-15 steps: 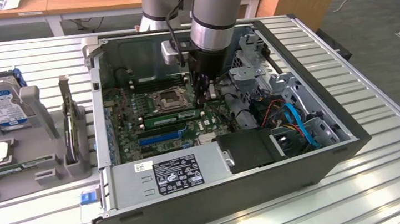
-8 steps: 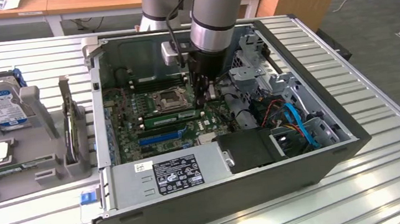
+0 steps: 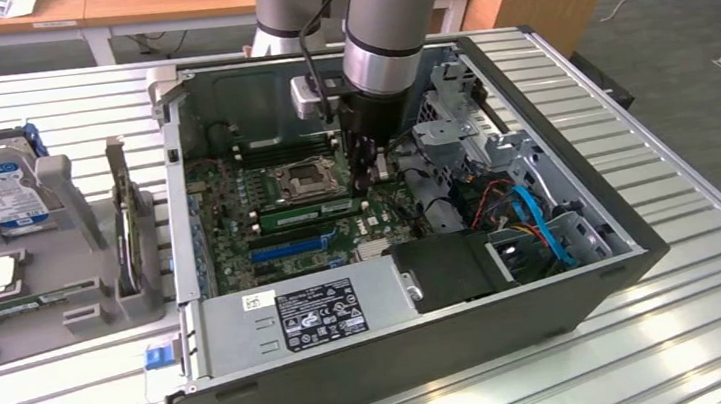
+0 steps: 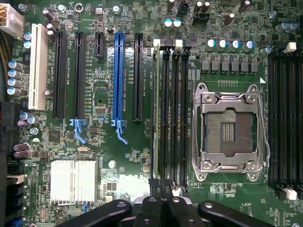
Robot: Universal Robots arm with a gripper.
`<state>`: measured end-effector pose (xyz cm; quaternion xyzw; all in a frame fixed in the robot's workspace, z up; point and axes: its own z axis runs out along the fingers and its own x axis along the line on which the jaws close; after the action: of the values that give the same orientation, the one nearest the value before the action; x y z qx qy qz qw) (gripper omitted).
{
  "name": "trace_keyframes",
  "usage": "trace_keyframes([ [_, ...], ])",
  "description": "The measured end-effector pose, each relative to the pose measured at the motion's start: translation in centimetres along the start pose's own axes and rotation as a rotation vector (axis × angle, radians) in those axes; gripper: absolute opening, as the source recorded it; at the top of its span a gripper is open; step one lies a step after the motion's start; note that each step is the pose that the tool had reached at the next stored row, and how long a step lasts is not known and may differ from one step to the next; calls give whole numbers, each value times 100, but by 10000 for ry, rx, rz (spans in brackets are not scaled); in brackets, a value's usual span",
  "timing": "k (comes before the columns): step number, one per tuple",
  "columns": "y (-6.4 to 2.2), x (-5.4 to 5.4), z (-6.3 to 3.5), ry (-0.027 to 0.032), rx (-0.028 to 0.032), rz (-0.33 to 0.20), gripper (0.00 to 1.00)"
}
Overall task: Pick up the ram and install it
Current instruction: 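Press down the ram until it locks into place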
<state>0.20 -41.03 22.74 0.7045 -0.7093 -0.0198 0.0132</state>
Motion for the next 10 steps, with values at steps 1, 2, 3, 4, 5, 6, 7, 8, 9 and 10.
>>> trace_keyframes([
  [1, 0, 0, 0, 0, 0, 0, 10],
  [2, 0, 0, 0, 1, 1, 0, 10],
  [3, 0, 0, 3, -1, 1, 0, 10],
  [4, -1, 0, 7, -3, 2, 0, 10],
  [5, -1, 0, 10, -3, 1, 0, 10],
  [6, -1, 0, 12, 0, 0, 0, 10],
  [7, -1, 0, 15, 1, 1, 0, 10],
  [8, -1, 0, 15, 1, 0, 0, 10],
  [9, -1, 0, 15, 1, 0, 0, 10],
  [10, -1, 0, 15, 1, 0, 0, 10],
])
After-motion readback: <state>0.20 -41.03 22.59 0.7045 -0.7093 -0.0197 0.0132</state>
